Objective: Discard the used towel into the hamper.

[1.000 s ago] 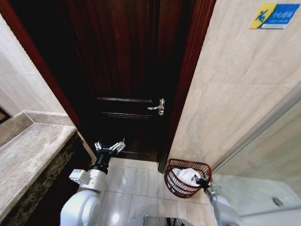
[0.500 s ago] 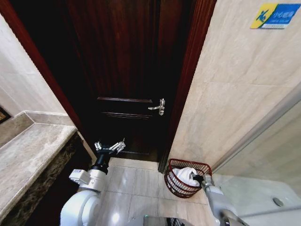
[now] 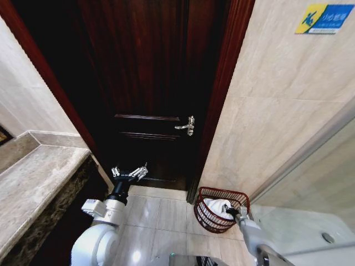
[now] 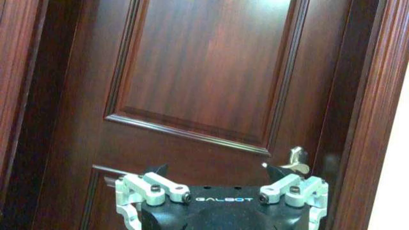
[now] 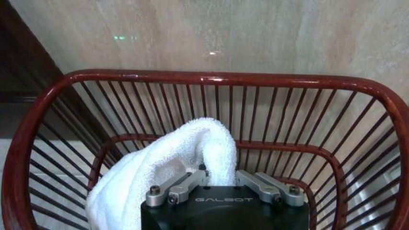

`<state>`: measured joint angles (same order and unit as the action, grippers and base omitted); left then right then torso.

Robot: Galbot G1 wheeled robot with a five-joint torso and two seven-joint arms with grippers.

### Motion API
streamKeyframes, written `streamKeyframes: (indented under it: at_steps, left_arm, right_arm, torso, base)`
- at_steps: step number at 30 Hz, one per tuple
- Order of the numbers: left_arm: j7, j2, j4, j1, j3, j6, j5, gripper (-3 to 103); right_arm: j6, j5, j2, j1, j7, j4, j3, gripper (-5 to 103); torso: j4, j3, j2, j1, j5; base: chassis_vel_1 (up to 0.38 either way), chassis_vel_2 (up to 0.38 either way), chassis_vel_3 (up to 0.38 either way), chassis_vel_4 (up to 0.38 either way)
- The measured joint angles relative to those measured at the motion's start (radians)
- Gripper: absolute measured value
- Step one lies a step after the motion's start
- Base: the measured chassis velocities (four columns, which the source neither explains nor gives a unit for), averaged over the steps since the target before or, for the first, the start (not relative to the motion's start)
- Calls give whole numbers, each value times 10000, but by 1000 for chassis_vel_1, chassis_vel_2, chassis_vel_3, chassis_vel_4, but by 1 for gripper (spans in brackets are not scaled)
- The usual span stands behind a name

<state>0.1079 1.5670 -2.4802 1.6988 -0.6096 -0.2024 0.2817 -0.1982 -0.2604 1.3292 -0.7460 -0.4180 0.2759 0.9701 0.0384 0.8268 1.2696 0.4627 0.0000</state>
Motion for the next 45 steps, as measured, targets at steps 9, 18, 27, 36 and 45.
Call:
streamKeyframes:
  at_steps: [9,18,27,36,45]
  left_arm:
    - [0,0,0,-1,0,0,0,100]
    - [0,0,0,0,0,0,0,100]
    - [0,0,0,0,0,0,0,100]
    - [0,0,0,0,0,0,0,100]
    - [0,0,-1,-1,-1,0,0,100]
  right_arm:
    - [-29,-54,21,-278,110,151,109,8]
    - [-46,-323,-67,-410,149,-6,287,41]
    - [-583,275,-45,-1962,-720,2284,-270,73]
    - [30,3295,-370,-4601,-387,6758,-1581,100]
    - [-77,5211,-195,-6983,20,10556,-1404,100]
  torso:
    - [1,1,-1,7,0]
    - [0,-1,0,-2,0]
    - [-2,0,0,2,3]
    - [1,-1,1,2,-2]
    - [0,-1,1,2,0]
  base:
    - [-88,88,94,-94]
    - [-17,20,27,-14]
    - [11,-8,-12,6]
    - [0,0,0,0]
    - [0,0,0,0]
